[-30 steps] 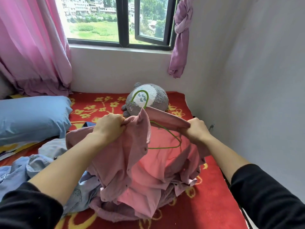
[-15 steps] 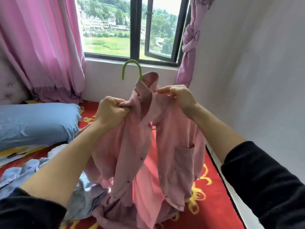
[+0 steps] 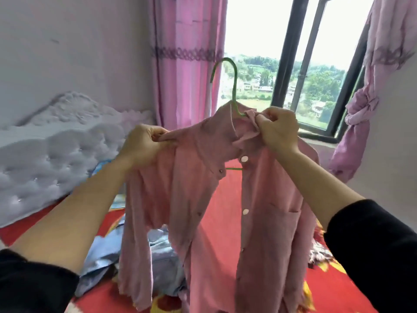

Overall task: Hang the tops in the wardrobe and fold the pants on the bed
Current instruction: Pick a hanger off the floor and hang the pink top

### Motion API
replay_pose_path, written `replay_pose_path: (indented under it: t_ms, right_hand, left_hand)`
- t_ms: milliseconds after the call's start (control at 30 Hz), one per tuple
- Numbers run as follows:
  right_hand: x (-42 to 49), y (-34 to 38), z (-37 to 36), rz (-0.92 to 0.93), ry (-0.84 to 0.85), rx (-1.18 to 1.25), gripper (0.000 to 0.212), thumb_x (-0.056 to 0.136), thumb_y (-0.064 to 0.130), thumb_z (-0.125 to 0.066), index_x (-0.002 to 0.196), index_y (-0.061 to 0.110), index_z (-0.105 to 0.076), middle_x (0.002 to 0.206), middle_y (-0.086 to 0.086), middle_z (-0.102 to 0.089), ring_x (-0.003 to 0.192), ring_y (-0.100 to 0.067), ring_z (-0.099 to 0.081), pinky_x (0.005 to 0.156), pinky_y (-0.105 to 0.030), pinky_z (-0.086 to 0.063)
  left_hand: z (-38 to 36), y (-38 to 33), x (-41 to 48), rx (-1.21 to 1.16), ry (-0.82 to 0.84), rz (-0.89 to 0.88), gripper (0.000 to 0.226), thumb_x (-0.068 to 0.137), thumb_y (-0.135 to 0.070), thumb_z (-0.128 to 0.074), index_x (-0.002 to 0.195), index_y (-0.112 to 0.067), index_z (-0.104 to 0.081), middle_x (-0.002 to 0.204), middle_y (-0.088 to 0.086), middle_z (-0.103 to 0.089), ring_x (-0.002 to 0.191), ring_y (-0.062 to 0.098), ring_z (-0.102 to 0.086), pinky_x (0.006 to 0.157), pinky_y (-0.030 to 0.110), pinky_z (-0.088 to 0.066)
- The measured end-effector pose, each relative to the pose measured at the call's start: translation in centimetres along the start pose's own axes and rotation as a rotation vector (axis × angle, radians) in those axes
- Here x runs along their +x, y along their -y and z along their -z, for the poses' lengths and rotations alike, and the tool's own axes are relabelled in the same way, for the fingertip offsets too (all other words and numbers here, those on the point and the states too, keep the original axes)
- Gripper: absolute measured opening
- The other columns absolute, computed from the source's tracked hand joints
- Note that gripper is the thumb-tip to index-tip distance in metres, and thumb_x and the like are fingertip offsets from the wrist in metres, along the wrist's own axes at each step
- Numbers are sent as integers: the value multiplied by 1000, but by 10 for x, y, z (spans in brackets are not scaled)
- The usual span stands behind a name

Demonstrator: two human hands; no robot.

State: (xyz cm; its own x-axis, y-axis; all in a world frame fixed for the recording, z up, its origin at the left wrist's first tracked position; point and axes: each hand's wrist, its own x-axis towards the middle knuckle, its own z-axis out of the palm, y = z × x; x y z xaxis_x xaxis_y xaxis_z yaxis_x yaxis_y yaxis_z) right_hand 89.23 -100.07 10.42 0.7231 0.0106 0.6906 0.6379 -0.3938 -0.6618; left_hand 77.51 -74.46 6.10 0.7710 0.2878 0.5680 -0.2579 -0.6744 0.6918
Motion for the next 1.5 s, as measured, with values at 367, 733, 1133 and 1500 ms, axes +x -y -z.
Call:
replay_pose_path:
  t_ms: [367, 733, 1133, 1500]
  right_hand:
    - [-24, 155, -101, 142, 216, 538, 13, 75, 20, -63, 75, 31, -69, 69, 15, -67, 73, -5, -60, 77, -36, -47]
    - [-124, 281, -242, 70, 694, 702, 13, 64, 21, -83, 64, 33, -76, 69, 4, -73, 63, -9, -64, 65, -27, -58]
    - [-272, 431, -374, 101, 1057, 911, 19, 72, 8, -76, 82, 24, -77, 76, 6, -75, 71, -2, -68, 65, -19, -53]
    - [-383, 593, -466, 794, 1124, 500, 23, 89, 18, -60, 70, 28, -52, 59, 11, -46, 56, -5, -42, 52, -24, -31]
  left_hand:
    - [167, -34, -91, 397, -861, 39, 15, 80, -32, -65, 77, -18, -63, 83, 1, -61, 83, 20, -55, 75, 31, -42]
    - [342, 25, -197, 676, -809, 379, 24, 84, -40, -65, 76, -17, -66, 72, -5, -63, 80, 21, -58, 86, 38, -40]
    - [521, 100, -308, 828, -726, 521, 29, 91, -38, -56, 73, -16, -63, 65, -4, -60, 70, 20, -56, 73, 36, -40]
    - [651, 146, -394, 1051, -990, 553, 12, 82, -42, -66, 83, -31, -65, 83, -15, -49, 89, 16, -53, 81, 36, -37]
